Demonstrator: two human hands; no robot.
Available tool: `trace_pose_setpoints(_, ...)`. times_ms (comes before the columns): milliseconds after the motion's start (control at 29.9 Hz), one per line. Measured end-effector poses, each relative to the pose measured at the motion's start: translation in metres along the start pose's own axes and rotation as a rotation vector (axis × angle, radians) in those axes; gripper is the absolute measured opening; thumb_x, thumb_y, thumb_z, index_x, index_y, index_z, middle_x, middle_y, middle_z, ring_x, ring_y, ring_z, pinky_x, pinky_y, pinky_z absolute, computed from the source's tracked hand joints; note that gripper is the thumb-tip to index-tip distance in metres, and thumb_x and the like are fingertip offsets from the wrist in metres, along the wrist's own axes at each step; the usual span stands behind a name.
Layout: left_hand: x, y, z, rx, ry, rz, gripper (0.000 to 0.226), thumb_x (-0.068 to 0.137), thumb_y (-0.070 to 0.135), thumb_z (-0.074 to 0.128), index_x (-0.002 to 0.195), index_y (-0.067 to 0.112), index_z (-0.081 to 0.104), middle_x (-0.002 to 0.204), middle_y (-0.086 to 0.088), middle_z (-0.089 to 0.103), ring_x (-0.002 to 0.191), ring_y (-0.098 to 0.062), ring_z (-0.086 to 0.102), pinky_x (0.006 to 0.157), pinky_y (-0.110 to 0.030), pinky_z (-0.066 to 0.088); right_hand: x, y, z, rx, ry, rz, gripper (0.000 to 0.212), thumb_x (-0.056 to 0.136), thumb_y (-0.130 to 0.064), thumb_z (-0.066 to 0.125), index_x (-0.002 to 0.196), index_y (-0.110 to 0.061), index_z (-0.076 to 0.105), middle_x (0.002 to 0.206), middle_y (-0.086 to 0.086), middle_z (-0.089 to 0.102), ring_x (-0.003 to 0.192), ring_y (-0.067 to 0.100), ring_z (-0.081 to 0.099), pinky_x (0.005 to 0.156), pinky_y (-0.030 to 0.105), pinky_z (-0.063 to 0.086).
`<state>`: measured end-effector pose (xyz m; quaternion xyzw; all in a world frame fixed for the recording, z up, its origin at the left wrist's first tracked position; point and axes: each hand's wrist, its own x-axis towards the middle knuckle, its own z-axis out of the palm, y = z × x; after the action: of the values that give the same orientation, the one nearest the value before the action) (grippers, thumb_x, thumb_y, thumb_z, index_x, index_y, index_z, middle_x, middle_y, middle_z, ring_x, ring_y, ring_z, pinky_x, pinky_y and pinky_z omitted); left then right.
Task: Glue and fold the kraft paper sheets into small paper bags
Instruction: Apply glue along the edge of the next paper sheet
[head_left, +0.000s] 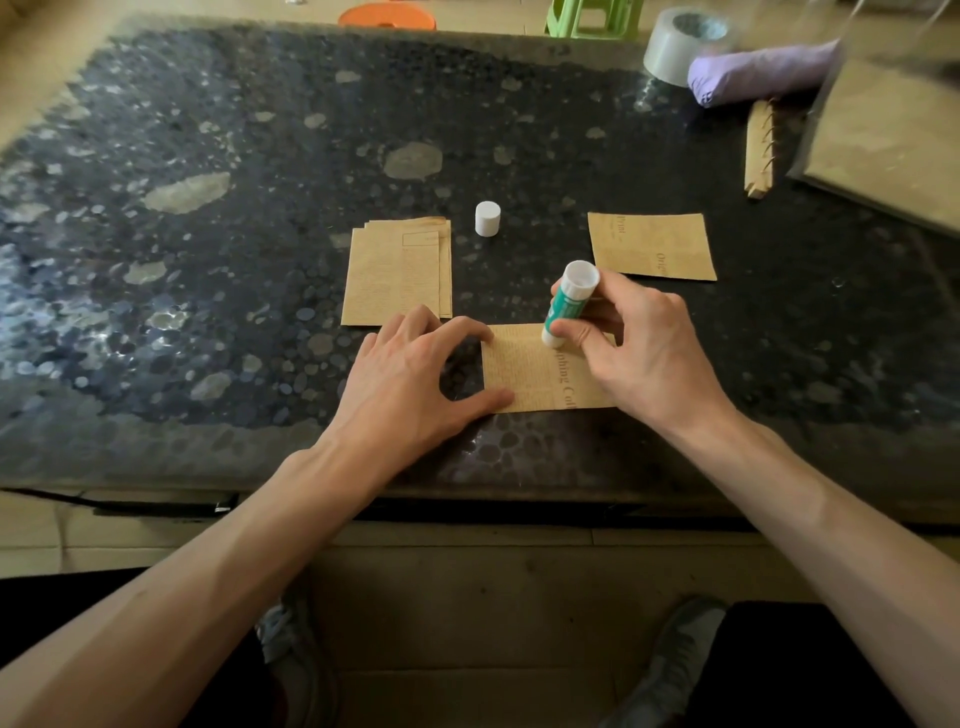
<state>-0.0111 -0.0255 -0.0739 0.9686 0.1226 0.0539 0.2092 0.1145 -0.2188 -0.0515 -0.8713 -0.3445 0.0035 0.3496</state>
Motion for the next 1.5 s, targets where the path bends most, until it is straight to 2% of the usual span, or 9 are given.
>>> trace_pose_setpoints(200,0.0,0.001,0.0,-0.004,-0.01,-0.001,0.066,0.074,0.08,0.058,0.131,0.047,0.051,0.109,0.01,0.049,0.106,-0.008,0.043,0.092,-0.028,0.032,-0.003,0.004,-0.007,-0.012,0.013,0.035,0.031,0.095,-0.026,0.076,0.12,-0.011,0.067,0.115,0.0,0.073,0.106,0.013,0.069,0.088,0.017,0.051)
trace_pose_setpoints(367,0.0,0.0,0.0,-0.007,-0.006,0.004,0.065,0.074,0.08,0.058,0.13,0.047,0.052,0.108,0.011,0.049,0.106,-0.009,0.044,0.092,-0.028,0.033,-0.005,0.006,-0.011,-0.032,0.033,0.054,0.033,0.094,-0.025,0.076,0.122,-0.011,0.067,0.119,0.002,0.072,0.11,0.016,0.068,0.093,0.027,0.055)
trace_pose_setpoints(535,0.001,-0.001,-0.001,-0.009,-0.008,0.011,0.066,0.074,0.08,0.057,0.131,0.046,0.052,0.108,0.011,0.049,0.106,-0.009,0.045,0.093,-0.029,0.034,-0.006,0.011,-0.014,-0.043,0.051,0.067,0.033,0.094,-0.025,0.076,0.122,-0.011,0.067,0.117,0.002,0.073,0.106,0.012,0.066,0.084,0.01,0.045)
trace_pose_setpoints(635,0.001,-0.001,0.0,-0.01,-0.006,0.014,0.065,0.075,0.079,0.058,0.131,0.046,0.052,0.108,0.011,0.049,0.106,-0.009,0.045,0.093,-0.029,0.034,-0.007,0.014,-0.015,-0.043,0.06,0.072,0.033,0.093,-0.024,0.077,0.122,-0.01,0.067,0.117,0.003,0.073,0.106,0.014,0.068,0.086,0.017,0.049)
trace_pose_setpoints(768,0.001,0.0,0.0,-0.01,-0.007,0.01,0.064,0.075,0.079,0.06,0.131,0.047,0.052,0.109,0.012,0.048,0.107,-0.008,0.043,0.094,-0.03,0.035,-0.009,0.019,-0.017,-0.036,0.065,0.086,0.033,0.093,-0.024,0.077,0.122,-0.011,0.066,0.117,-0.001,0.071,0.102,0.005,0.062,0.081,0.006,0.042)
trace_pose_setpoints(1036,0.001,0.0,-0.001,-0.014,-0.015,0.011,0.065,0.074,0.08,0.059,0.13,0.047,0.052,0.109,0.012,0.048,0.108,-0.009,0.045,0.095,-0.033,0.037,-0.011,0.023,-0.021,-0.064,0.078,0.1,0.036,0.093,-0.025,0.076,0.124,-0.012,0.066,0.12,0.001,0.071,0.103,0.003,0.061,0.079,0.001,0.04)
trace_pose_setpoints(1236,0.001,0.0,-0.001,-0.015,-0.02,0.011,0.066,0.074,0.08,0.058,0.131,0.047,0.051,0.109,0.013,0.048,0.109,-0.01,0.046,0.096,-0.034,0.038,-0.012,0.027,-0.025,-0.088,0.081,0.109,0.038,0.093,-0.023,0.077,0.127,-0.011,0.065,0.122,0.003,0.071,0.104,0.005,0.06,0.082,0.004,0.039)
trace_pose_setpoints(1403,0.002,0.0,-0.002,-0.017,-0.023,0.012,0.066,0.073,0.08,0.058,0.13,0.047,0.052,0.109,0.013,0.048,0.109,-0.01,0.046,0.095,-0.033,0.037,-0.014,0.033,-0.029,0.047,0.148,0.112,0.032,0.095,-0.028,0.074,0.123,-0.015,0.065,0.114,-0.009,0.067,0.098,-0.004,0.064,0.081,0.004,0.048)
trace_pose_setpoints(1503,0.002,0.001,-0.001,-0.017,-0.021,0.013,0.065,0.074,0.079,0.06,0.13,0.047,0.052,0.109,0.013,0.049,0.109,-0.01,0.047,0.093,-0.031,0.036,-0.008,0.03,-0.031,0.181,0.26,0.072,0.032,0.1,-0.03,0.07,0.123,-0.01,0.062,0.118,-0.001,0.066,0.108,0.004,0.066,0.09,0.02,0.056)
